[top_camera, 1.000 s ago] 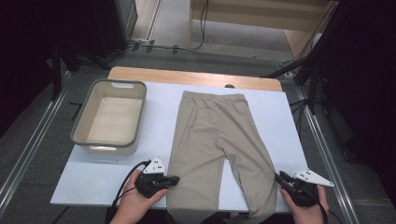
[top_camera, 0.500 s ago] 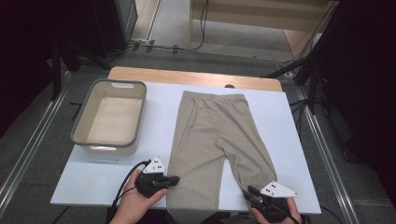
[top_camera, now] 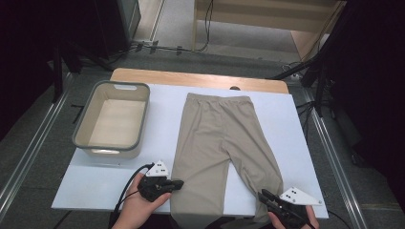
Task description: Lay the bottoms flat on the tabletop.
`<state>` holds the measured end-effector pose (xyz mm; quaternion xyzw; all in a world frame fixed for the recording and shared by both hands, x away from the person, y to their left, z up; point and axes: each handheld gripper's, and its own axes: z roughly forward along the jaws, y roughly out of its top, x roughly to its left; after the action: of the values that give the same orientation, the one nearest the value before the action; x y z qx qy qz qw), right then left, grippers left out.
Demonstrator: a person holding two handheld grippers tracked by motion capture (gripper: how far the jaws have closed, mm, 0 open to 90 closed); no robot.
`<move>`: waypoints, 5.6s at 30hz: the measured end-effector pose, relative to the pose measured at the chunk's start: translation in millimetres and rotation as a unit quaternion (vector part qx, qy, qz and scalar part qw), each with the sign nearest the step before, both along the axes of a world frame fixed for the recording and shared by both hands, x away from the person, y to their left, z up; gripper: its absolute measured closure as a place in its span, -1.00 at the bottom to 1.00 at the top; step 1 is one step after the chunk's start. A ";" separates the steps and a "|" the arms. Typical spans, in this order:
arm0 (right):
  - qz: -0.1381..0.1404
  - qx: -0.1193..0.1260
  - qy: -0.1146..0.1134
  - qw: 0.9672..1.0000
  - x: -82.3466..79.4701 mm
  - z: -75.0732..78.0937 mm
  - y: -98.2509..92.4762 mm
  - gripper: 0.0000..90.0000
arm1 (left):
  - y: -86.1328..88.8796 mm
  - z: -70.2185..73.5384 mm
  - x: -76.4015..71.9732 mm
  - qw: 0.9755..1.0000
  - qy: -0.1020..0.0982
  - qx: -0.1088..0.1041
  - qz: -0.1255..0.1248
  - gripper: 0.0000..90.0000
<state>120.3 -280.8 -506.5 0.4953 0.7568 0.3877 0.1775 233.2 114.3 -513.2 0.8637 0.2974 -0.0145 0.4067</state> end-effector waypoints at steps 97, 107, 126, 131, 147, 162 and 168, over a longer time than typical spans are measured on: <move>0.023 0.015 0.007 1.000 -21.4 -10.3 -0.5 0.51 | -216.9 9.1 30.4 0.996 0.005 0.036 -0.078 1.00; -0.008 -0.018 0.019 1.000 -12.2 -16.3 -0.3 0.90 | -211.8 13.1 31.0 0.996 0.007 0.021 -0.089 1.00; -0.007 0.067 0.034 0.997 -10.7 -16.8 -27.3 0.89 | -214.7 7.2 -11.7 0.992 -0.038 0.038 -0.118 0.31; -0.005 0.069 0.033 0.997 -10.6 -17.3 -28.4 0.88 | -226.3 4.9 -17.6 0.988 -0.071 0.078 -0.115 0.50; -0.114 0.013 0.005 0.993 -22.9 -17.2 -74.5 0.14 | -178.2 25.1 -14.5 0.989 -0.020 0.017 -0.147 1.00; -0.066 0.032 0.025 0.997 -23.2 -11.9 -64.1 0.96 | -157.0 27.5 -17.4 0.986 0.006 -0.025 -0.163 1.00; -0.090 0.044 -0.003 0.995 -29.8 1.6 -74.2 0.96 | -150.8 32.0 -17.0 0.986 0.007 -0.040 -0.159 1.00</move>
<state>90.5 -355.0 -504.9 0.5674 0.6908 0.4047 0.1924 216.2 -36.5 -481.2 0.8829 0.1584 -0.0971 0.4313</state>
